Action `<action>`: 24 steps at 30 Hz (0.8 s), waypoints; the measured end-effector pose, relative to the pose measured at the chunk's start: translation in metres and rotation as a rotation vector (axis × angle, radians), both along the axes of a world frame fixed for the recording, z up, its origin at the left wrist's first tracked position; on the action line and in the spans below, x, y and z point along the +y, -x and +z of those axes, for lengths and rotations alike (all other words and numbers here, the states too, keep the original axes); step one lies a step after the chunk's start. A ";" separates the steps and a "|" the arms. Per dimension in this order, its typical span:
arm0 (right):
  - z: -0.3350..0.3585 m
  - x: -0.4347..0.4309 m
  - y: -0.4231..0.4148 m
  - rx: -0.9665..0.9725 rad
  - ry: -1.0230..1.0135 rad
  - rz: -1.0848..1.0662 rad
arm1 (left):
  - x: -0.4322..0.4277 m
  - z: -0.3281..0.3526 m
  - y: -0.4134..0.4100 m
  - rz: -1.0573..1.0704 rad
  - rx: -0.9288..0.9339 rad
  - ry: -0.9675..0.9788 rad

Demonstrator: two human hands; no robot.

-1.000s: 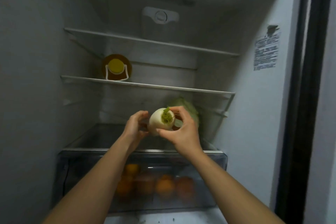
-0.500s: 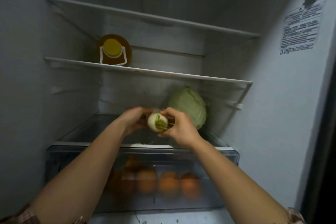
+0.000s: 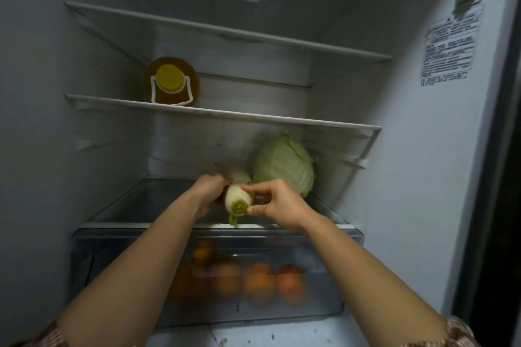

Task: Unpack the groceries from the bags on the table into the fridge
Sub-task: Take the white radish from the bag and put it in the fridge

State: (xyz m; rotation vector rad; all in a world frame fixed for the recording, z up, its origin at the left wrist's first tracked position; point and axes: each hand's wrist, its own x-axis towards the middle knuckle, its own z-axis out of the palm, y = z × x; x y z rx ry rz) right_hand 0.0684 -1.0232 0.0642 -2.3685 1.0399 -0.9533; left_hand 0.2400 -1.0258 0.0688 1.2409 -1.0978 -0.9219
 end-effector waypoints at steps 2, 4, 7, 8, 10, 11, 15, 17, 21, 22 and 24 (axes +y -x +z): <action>-0.006 0.001 0.003 -0.002 0.012 -0.029 | 0.003 -0.002 0.000 0.023 -0.011 -0.001; -0.011 0.007 0.007 0.014 0.046 -0.073 | 0.007 -0.006 0.000 0.077 -0.009 0.010; -0.014 0.023 0.013 0.031 0.091 -0.134 | 0.021 -0.009 0.006 0.161 0.009 0.059; -0.014 0.031 0.016 0.057 0.108 -0.152 | 0.028 -0.011 0.009 0.176 0.017 0.058; -0.015 0.050 0.022 0.115 0.141 -0.179 | 0.046 -0.016 0.012 0.219 0.022 0.067; -0.016 0.060 0.026 0.129 0.152 -0.185 | 0.056 -0.020 0.012 0.247 0.012 0.075; -0.025 0.106 0.038 0.129 0.156 -0.172 | 0.112 -0.025 0.022 0.336 -0.149 0.090; -0.031 0.132 0.044 0.121 0.147 -0.151 | 0.148 -0.025 0.033 0.371 -0.230 0.128; -0.051 0.193 0.060 0.085 0.144 -0.125 | 0.233 -0.043 0.060 0.449 -0.394 0.178; -0.057 0.210 0.065 0.079 0.137 -0.117 | 0.257 -0.049 0.067 0.474 -0.433 0.169; -0.069 0.245 0.071 0.093 0.127 -0.089 | 0.302 -0.062 0.078 0.501 -0.500 0.153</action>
